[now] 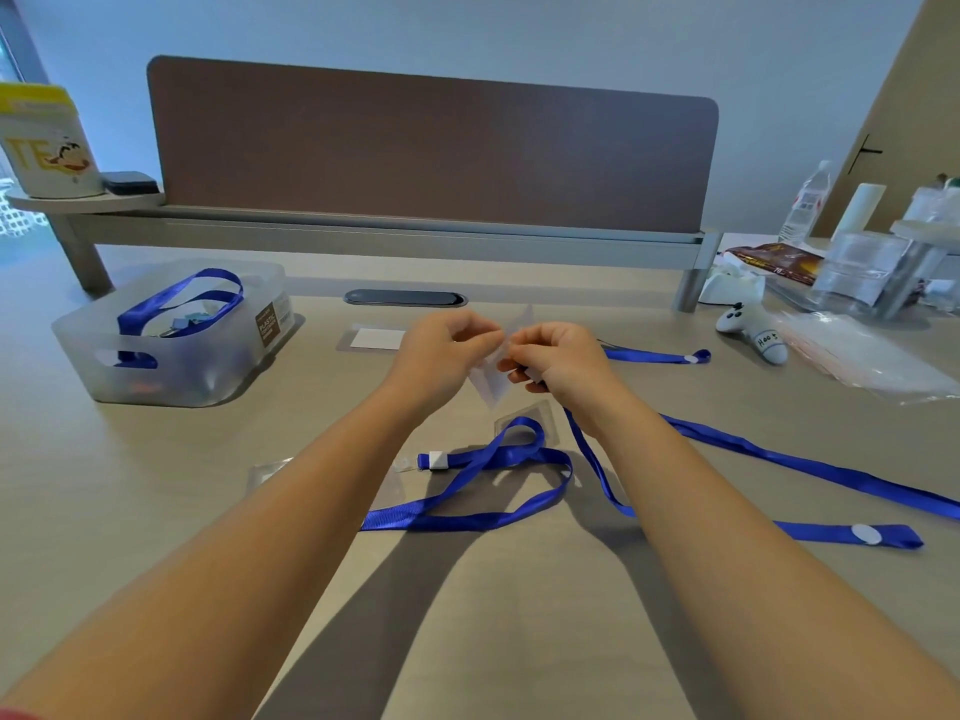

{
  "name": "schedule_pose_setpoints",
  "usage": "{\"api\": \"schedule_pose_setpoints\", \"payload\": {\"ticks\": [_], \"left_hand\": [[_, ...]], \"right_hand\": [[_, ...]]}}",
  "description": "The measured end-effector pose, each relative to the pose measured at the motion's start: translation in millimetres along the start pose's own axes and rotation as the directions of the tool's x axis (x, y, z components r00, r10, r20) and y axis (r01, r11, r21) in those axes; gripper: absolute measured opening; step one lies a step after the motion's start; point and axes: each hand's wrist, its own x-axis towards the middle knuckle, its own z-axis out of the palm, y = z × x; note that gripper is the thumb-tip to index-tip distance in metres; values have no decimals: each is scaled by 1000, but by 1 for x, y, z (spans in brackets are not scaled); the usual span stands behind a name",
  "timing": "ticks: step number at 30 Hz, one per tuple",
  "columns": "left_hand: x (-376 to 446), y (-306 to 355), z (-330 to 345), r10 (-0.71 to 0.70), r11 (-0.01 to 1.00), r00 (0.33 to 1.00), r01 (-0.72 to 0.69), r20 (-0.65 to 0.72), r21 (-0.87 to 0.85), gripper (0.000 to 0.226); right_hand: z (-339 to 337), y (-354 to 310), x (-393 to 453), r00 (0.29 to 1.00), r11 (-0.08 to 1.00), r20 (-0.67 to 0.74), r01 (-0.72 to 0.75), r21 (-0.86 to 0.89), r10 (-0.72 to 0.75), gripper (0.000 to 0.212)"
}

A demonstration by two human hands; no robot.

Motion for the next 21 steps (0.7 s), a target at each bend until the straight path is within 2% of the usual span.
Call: {"api": "schedule_pose_setpoints", "payload": {"ticks": [4, 7, 11, 14, 21], "left_hand": [[4, 4, -4, -18, 993, 1000, 16, 23, 116, 21], [5, 7, -6, 0, 961, 999, -11, 38, 277, 23], [4, 8, -8, 37, 919, 999, -48, 36, 391, 23], [4, 6, -8, 62, 907, 998, -65, 20, 416, 21], [5, 5, -11, 145, 930, 989, -121, -43, 348, 17]], "right_hand": [[3, -3, -1, 997, 993, -8, 72, -95, -74, 22], [6, -4, -2, 995, 977, -4, 100, -189, -102, 23], [11, -5, -3, 991, 940, -10, 122, -319, -132, 25], [12, -6, -3, 986, 917, -15, 150, -370, -168, 25], [15, -10, -2, 973, 922, -32, 206, -328, -229, 23]]}}
